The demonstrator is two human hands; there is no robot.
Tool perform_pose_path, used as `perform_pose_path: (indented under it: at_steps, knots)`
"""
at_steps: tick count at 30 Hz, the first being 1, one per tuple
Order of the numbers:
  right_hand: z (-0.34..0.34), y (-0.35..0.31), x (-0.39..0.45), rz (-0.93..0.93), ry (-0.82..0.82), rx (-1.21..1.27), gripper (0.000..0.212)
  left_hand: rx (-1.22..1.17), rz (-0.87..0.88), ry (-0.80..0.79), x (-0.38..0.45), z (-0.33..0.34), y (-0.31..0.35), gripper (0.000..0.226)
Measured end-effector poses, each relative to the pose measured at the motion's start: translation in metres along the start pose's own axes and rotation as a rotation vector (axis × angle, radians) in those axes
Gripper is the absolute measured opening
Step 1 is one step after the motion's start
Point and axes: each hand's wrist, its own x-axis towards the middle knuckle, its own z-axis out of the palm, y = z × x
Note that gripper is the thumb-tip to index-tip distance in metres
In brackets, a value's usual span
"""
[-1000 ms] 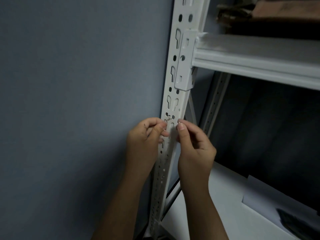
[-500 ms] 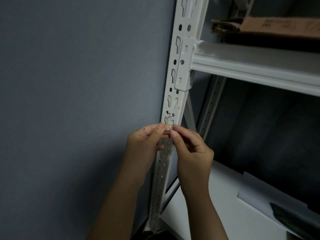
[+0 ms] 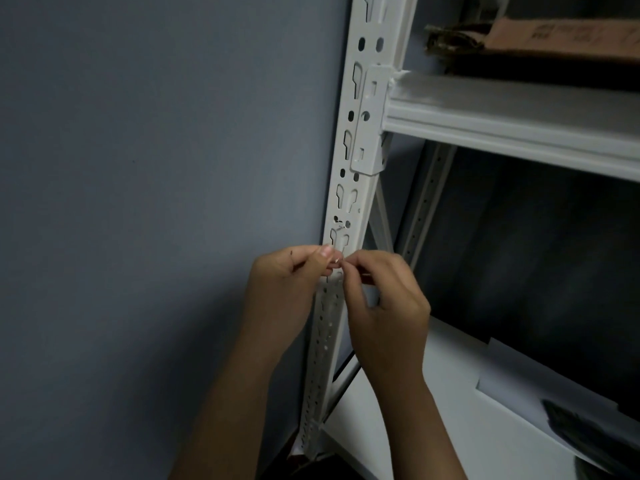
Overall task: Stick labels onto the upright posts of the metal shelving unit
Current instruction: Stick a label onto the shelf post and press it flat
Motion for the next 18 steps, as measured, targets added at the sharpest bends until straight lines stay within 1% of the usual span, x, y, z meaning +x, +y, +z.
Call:
perform_pose_path:
  at_steps: [3, 4, 6, 9, 12, 14, 16, 18]
  knots:
    - [0.000, -0.006, 0.001, 0.143, 0.003, 0.150, 0.018, -0.071, -0.059, -0.013, 0.001, 0.001, -0.001, 0.018]
    - [-0.001, -0.008, 0.001, 0.162, 0.008, 0.192, 0.021, -0.086, -0.069, -0.020, 0.000, 0.002, 0.000, 0.018]
    - [-0.001, -0.011, 0.002, 0.156, 0.024, 0.231, 0.024, -0.106, -0.080, -0.028, -0.001, 0.002, 0.001, 0.018]
    - [-0.001, -0.009, 0.002, 0.112, 0.046, 0.213, 0.027, -0.109, -0.100, -0.037, -0.002, 0.003, 0.002, 0.019]
    - [-0.001, -0.006, 0.000, 0.000, 0.051, 0.065, 0.016, -0.149, -0.160, -0.062, -0.002, 0.003, 0.003, 0.021]
    - [0.001, -0.003, -0.001, -0.039, 0.041, -0.027, 0.010, -0.188, -0.217, -0.104, -0.002, 0.004, 0.003, 0.022]
    - [0.003, -0.002, -0.001, -0.025, 0.032, -0.035, 0.008, -0.223, -0.256, -0.128, -0.002, 0.004, 0.003, 0.022]
    - [0.006, 0.000, -0.001, 0.029, 0.025, 0.011, 0.007, -0.222, -0.253, -0.098, -0.002, 0.006, 0.001, 0.022]
